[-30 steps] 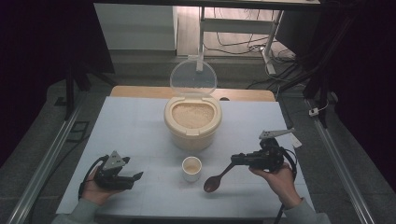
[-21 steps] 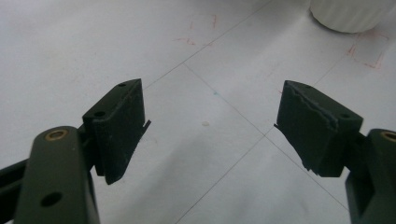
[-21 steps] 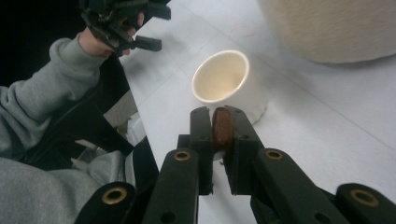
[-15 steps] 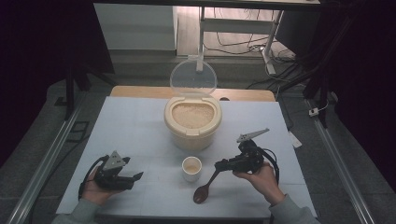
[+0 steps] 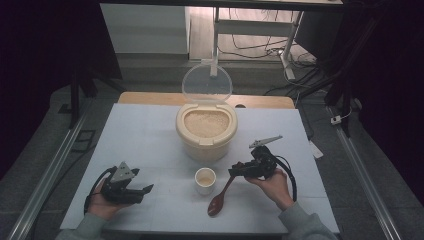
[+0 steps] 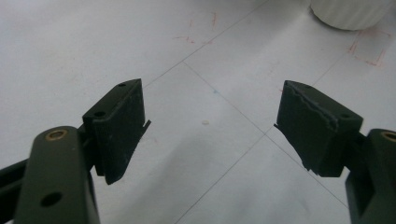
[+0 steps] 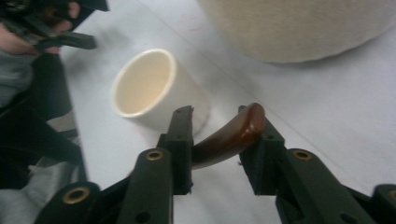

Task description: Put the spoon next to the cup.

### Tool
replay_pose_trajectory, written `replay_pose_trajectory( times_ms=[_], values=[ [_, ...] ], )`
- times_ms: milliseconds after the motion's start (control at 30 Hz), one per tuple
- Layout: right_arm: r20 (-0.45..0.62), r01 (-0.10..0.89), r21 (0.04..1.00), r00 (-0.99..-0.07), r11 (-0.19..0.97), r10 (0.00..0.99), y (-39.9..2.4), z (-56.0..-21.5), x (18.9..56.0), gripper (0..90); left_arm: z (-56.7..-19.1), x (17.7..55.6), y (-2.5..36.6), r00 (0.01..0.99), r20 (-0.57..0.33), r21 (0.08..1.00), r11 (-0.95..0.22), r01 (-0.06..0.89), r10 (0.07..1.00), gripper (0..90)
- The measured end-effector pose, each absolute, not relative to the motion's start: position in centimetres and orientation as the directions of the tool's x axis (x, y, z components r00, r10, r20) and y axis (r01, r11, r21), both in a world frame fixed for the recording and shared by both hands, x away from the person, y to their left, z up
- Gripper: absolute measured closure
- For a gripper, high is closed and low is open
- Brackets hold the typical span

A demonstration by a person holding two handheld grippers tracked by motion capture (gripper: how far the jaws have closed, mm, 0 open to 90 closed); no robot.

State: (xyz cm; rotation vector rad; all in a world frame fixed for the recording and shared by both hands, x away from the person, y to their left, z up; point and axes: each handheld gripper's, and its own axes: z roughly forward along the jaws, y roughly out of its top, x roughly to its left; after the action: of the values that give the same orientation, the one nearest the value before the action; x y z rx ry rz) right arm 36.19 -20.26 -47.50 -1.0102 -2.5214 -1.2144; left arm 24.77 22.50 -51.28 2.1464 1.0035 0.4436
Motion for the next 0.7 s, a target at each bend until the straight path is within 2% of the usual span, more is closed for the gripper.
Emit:
replay_pose_trajectory(
  times_ms=[400,500,700],
  values=[
    [0.290,0.609,0.650,-0.752,0.454,0.592,-19.8,-51.1,37.2,44.2,-51.3,24.7,22.5,0.642,0.008,0.726,-0.446,0.524,0.767,23.7],
    [0.221,0.588,0.645,-0.756,0.489,0.616,-19.5,-51.6,37.3,42.4,-51.3,24.7,22.5,0.642,0.008,0.727,-0.445,0.522,0.767,23.7],
    [0.186,0.577,0.651,-0.751,0.493,0.633,-19.4,-52.0,37.1,39.6,-51.3,24.7,22.5,0.643,0.010,0.726,-0.447,0.522,0.766,23.7]
  ],
)
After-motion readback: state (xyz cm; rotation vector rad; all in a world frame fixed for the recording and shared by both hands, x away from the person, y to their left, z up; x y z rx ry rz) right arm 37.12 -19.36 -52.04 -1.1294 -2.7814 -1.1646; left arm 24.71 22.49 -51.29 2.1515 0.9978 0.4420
